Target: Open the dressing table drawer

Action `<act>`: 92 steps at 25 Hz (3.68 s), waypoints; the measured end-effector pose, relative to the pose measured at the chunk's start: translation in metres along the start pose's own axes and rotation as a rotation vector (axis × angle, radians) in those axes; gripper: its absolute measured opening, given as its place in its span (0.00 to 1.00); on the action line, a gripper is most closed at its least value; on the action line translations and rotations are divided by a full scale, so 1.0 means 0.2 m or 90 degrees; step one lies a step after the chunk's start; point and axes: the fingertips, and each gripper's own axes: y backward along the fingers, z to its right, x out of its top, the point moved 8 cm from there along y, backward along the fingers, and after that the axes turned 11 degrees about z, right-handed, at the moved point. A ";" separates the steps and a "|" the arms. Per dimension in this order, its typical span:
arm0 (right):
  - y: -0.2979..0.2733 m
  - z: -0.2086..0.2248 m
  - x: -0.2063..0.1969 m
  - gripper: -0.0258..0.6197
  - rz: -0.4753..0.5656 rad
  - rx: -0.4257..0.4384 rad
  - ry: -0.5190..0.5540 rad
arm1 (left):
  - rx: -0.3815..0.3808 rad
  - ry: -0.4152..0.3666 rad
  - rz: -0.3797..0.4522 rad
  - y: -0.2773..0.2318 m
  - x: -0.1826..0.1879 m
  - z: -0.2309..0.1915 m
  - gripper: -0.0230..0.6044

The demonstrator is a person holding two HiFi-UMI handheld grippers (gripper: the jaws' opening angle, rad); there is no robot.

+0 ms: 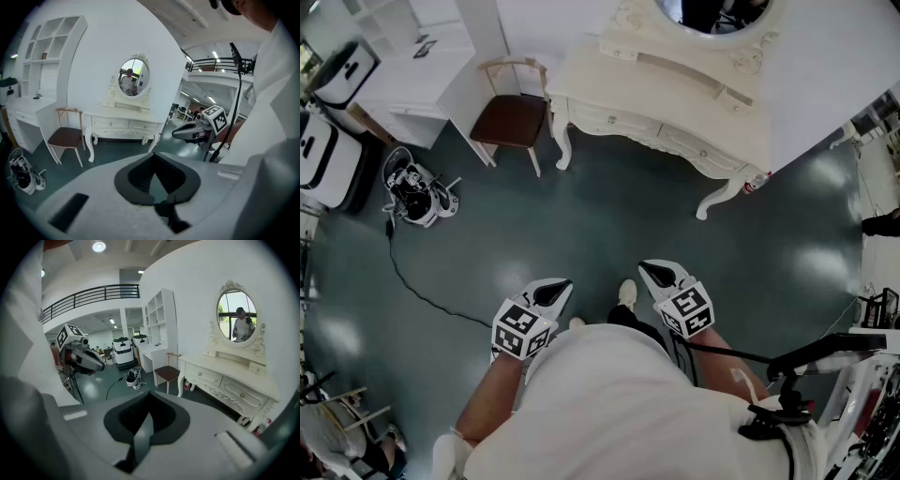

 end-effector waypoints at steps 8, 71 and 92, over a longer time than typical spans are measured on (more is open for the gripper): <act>-0.04 -0.27 -0.10 0.04 -0.009 -0.019 -0.002 | -0.032 -0.003 -0.004 0.17 -0.17 -0.03 0.04; -2.98 2.68 1.02 0.17 0.012 -0.442 -0.186 | -0.041 -0.020 0.020 -1.02 1.82 -3.15 0.04; -3.30 3.37 1.01 0.26 0.040 -0.494 -0.276 | 0.038 -0.012 0.001 -1.40 2.05 -3.28 0.04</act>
